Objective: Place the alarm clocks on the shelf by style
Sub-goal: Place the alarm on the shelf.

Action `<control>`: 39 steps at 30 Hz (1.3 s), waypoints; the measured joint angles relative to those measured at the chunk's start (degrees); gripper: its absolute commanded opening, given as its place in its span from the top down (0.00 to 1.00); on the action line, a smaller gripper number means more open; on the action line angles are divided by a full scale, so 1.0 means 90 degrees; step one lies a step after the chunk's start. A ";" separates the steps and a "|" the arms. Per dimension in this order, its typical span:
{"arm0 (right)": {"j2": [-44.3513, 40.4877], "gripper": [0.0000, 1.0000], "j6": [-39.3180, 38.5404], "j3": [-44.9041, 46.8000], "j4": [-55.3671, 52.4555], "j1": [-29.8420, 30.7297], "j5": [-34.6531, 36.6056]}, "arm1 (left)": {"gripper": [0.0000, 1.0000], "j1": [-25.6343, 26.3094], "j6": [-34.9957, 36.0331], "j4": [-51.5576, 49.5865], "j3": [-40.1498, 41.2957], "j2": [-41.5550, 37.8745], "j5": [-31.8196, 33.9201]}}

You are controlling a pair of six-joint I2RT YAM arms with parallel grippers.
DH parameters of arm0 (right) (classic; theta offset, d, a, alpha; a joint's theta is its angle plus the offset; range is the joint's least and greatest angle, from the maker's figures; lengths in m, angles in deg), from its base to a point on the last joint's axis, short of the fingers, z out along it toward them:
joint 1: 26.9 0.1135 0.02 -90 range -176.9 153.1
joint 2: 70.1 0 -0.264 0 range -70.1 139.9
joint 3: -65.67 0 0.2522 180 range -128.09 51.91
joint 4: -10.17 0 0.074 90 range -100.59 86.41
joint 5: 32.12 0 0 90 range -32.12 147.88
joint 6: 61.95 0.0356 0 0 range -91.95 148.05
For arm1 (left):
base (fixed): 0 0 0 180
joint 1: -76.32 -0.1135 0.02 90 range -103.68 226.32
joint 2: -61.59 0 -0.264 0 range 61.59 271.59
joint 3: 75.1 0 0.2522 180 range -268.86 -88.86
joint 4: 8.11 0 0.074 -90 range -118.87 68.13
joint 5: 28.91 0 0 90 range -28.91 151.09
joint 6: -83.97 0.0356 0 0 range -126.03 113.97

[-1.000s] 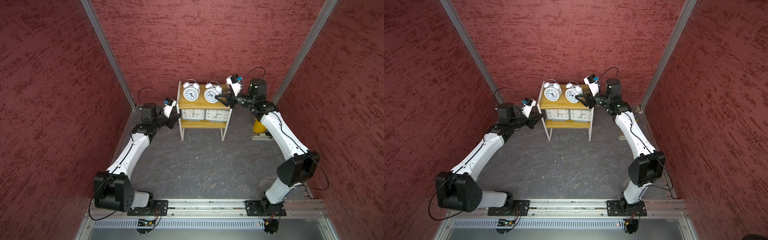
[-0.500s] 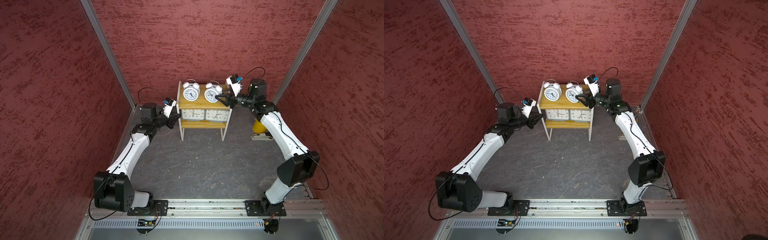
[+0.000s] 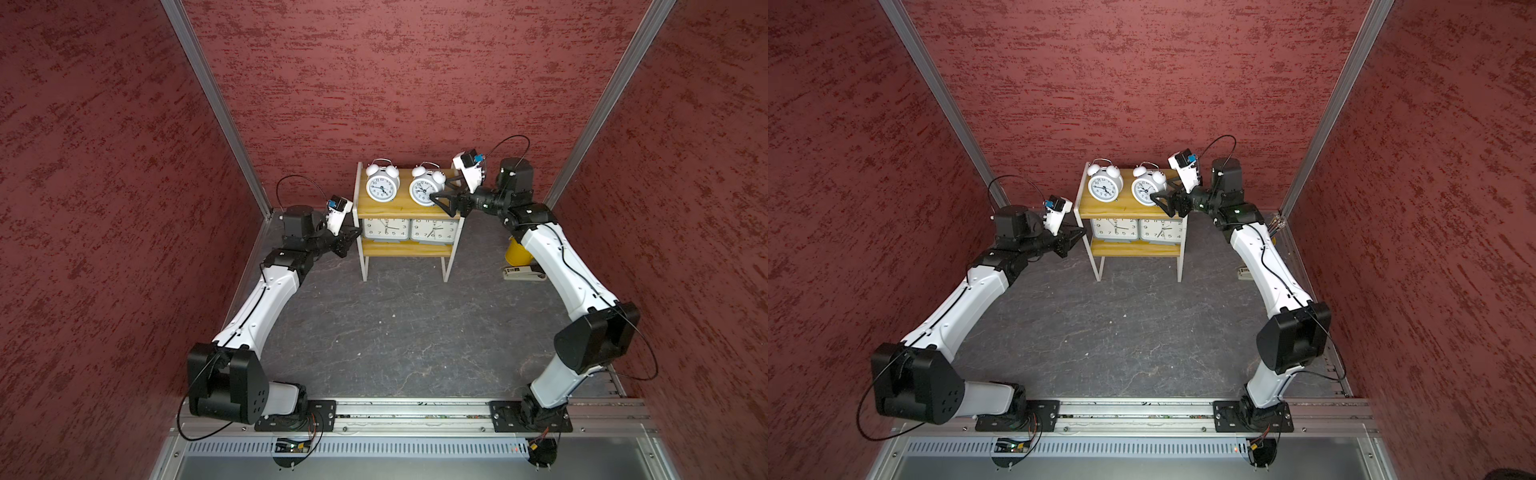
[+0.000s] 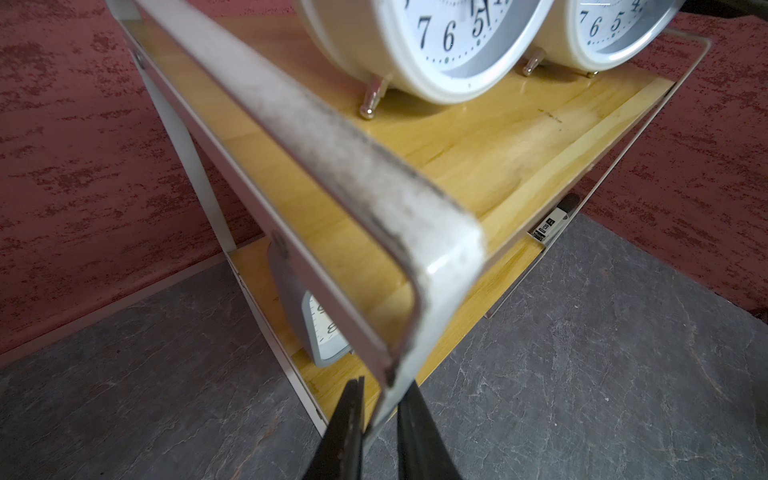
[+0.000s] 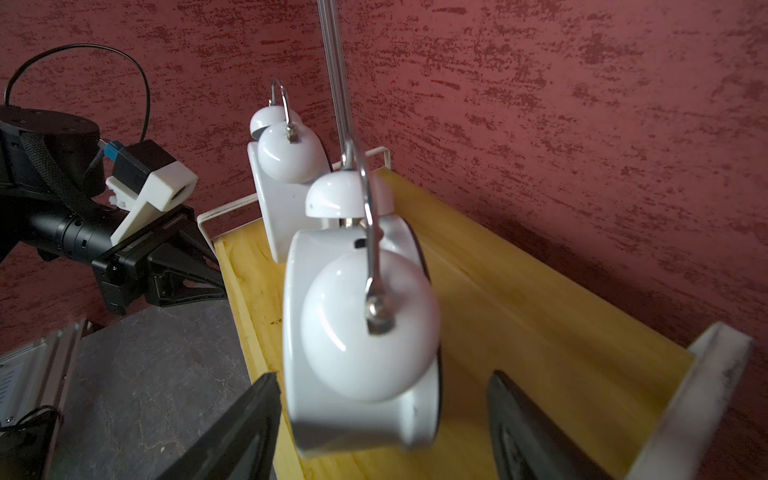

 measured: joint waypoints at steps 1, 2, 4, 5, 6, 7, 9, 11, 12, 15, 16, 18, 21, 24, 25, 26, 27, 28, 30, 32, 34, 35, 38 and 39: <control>-0.0017 0.20 0.0005 0.0024 0.0005 0.0000 0.0039 | 0.82 -0.0002 0.0000 0.0000 0.0000 0.0000 0.0000; -0.0041 0.19 0.0007 0.0051 0.0015 0.0000 0.0087 | 0.82 -0.0002 0.0000 0.0000 0.0000 0.0000 0.0000; -0.0080 0.19 0.0034 0.0078 0.0032 0.0000 0.0216 | 0.82 -0.0002 0.0000 0.0000 0.0000 0.0000 -0.0002; -0.0097 0.19 0.0051 0.0087 0.0032 0.0000 0.0284 | 0.82 -0.0002 0.0002 0.0000 0.0000 0.0000 -0.0002; -0.0114 0.19 0.0056 0.0104 0.0041 0.0000 0.0338 | 0.82 -0.0002 0.0000 0.0000 0.0000 0.0000 -0.0002; -0.0146 0.19 0.0056 0.0146 0.0061 0.0000 0.0389 | 0.82 -0.0002 0.0000 -0.0002 0.0000 0.0000 -0.0002; -0.0216 0.18 0.0058 0.0233 0.0092 0.0000 0.0481 | 0.82 -0.0002 0.0000 0.0000 0.0000 0.0000 -0.0002; -0.0274 0.18 0.0056 0.0299 0.0129 0.0000 0.0561 | 0.82 -0.0002 0.0000 -0.0002 0.0000 0.0000 -0.0002; -0.0284 0.18 0.0056 0.0308 0.0131 0.0000 0.0588 | 0.82 -0.0002 0.0000 0.0000 0.0000 0.0000 -0.0002; -0.0294 0.18 0.0053 0.0311 0.0155 0.0000 0.0699 | 0.82 -0.0002 0.0000 -0.0002 0.0000 0.0000 -0.0005; -0.0294 0.19 0.0051 0.0318 0.0170 0.0000 0.0743 | 0.82 -0.0002 0.0002 -0.0002 0.0000 0.0000 -0.0005; -0.0294 0.18 0.0051 0.0338 0.0177 0.0000 0.0816 | 0.82 -0.0002 0.0000 -0.0002 0.0000 0.0000 -0.0005; -0.0296 0.18 0.0051 0.0369 0.0197 0.0000 0.0918 | 0.82 -0.0002 0.0000 -0.0002 0.0000 0.0000 -0.0005; -0.0301 0.18 0.0051 0.0410 0.0219 0.0000 0.1008 | 0.82 -0.0002 0.0000 -0.0002 0.0000 0.0000 -0.0007; -0.0306 0.18 0.0051 0.0423 0.0219 0.0000 0.1027 | 0.82 -0.0002 0.0000 -0.0002 0.0000 0.0000 -0.0007; -0.0313 0.18 0.0051 0.0427 0.0219 0.0000 0.1039 | 0.82 -0.0002 0.0000 -0.0002 0.0000 0.0000 -0.0007; -0.0316 0.18 0.0051 0.0430 0.0219 0.0000 0.1056 | 0.82 -0.0002 0.0000 -0.0002 0.0000 0.0000 -0.0007; -0.0321 0.18 0.0051 0.0430 0.0221 0.0000 0.1076 | 0.82 -0.0002 0.0000 -0.0002 0.0000 0.0000 -0.0007; -0.0335 0.18 0.0049 0.0430 0.0223 0.0000 0.1098 | 0.82 -0.0002 0.0000 -0.0002 0.0000 0.0000 -0.0007; -0.0355 0.18 0.0051 0.0442 0.0228 0.0000 0.1110 | 0.81 -0.0002 0.0000 -0.0002 0.0000 0.0000 -0.0007; -0.0374 0.18 0.0051 0.0454 0.0231 0.0000 0.1117 | 0.81 -0.0005 0.0000 -0.0005 0.0000 0.0000 -0.0012; -0.0379 0.18 0.0051 0.0454 0.0236 0.0000 0.1120 | 0.81 -0.0007 0.0000 -0.0005 0.0000 0.0000 -0.0012; -0.0401 0.18 0.0051 0.0464 0.0262 0.0000 0.1120 | 0.81 -0.0007 0.0000 -0.0005 0.0000 0.0000 -0.0015; -0.0406 0.18 0.0049 0.0464 0.0272 0.0000 0.1120 | 0.81 -0.0007 0.0002 -0.0005 0.0000 0.0000 -0.0017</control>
